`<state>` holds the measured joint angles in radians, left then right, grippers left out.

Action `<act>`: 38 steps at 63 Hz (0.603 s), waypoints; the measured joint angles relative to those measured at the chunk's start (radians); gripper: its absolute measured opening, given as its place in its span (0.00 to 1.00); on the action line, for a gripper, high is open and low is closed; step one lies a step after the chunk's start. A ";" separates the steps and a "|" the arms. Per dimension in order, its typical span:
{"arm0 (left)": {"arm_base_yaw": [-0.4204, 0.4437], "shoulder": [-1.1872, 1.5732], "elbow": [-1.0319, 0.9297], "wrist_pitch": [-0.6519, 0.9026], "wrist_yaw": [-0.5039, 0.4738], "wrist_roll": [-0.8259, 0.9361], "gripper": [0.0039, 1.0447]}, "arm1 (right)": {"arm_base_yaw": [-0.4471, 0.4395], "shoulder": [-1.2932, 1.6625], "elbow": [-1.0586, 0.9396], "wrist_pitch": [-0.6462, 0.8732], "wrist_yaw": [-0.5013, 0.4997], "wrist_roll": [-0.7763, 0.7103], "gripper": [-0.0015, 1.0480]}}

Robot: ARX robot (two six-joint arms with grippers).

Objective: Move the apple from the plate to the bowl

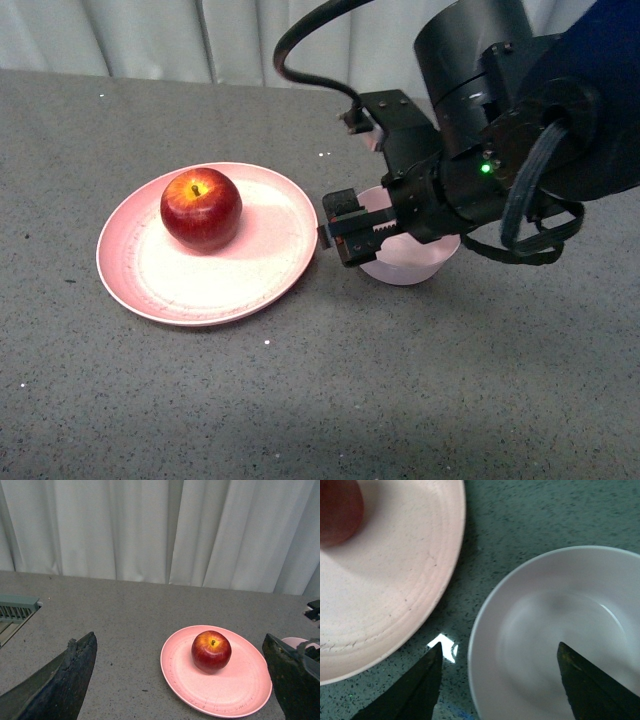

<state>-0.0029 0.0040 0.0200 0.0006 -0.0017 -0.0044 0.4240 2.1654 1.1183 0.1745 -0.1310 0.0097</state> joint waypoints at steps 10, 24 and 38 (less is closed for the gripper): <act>0.000 0.000 0.000 0.000 0.000 0.000 0.94 | -0.042 -0.105 -0.087 0.106 0.063 0.026 0.93; 0.000 0.000 0.000 0.000 0.000 0.000 0.94 | -0.113 -0.304 -0.336 0.434 0.256 0.061 0.91; 0.000 0.000 0.000 0.000 0.000 0.000 0.94 | -0.183 -0.451 -0.635 0.812 0.366 0.036 0.82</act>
<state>-0.0029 0.0040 0.0200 0.0006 -0.0017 -0.0040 0.2405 1.7149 0.4835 0.9867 0.2352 0.0456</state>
